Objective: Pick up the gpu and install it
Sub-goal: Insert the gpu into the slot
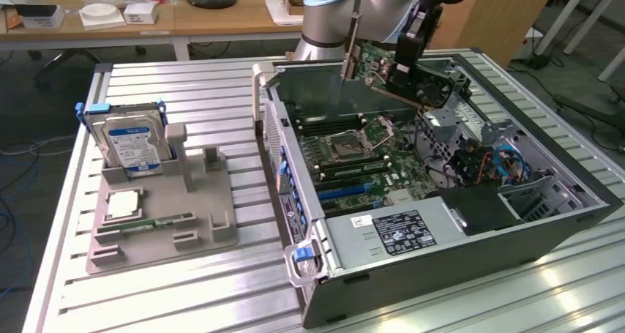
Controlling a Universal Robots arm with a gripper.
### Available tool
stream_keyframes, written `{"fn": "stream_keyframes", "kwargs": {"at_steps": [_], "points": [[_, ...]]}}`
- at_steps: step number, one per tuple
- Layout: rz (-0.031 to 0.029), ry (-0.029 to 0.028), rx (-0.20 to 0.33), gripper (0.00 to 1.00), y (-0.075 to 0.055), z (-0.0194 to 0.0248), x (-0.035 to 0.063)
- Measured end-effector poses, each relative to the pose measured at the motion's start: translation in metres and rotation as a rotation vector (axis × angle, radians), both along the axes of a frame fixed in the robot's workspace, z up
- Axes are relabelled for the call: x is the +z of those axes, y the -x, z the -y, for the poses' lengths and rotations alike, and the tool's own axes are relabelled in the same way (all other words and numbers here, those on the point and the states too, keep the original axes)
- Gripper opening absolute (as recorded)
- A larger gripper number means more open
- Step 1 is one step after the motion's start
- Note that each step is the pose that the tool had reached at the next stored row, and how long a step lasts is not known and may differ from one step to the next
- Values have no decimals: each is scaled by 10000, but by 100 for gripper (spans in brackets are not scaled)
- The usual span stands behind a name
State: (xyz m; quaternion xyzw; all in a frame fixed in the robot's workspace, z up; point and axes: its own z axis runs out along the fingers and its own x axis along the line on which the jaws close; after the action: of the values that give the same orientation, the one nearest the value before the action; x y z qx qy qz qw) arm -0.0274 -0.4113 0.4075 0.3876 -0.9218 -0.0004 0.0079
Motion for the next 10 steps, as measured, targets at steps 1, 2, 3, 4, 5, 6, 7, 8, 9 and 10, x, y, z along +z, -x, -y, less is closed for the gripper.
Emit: {"fn": "stream_keyframes", "kwargs": {"at_steps": [1, 2, 3, 4, 5, 6, 7, 8, 9, 10], "points": [[0, 1, 191, 28, 0, 0, 0], [0, 0, 370, 28, 0, 0, -1], [0, 0, 551, 28, 0, 0, -2], [0, 0, 730, 28, 0, 0, -3], [0, 1, 909, 28, 0, 0, -3], [0, 1, 1089, 28, 0, 0, -4], [0, 0, 1268, 28, 0, 0, -5], [0, 0, 1460, 28, 0, 0, -6], [0, 0, 1639, 28, 0, 0, -6], [0, 1, 1819, 28, 0, 0, -7]]}}
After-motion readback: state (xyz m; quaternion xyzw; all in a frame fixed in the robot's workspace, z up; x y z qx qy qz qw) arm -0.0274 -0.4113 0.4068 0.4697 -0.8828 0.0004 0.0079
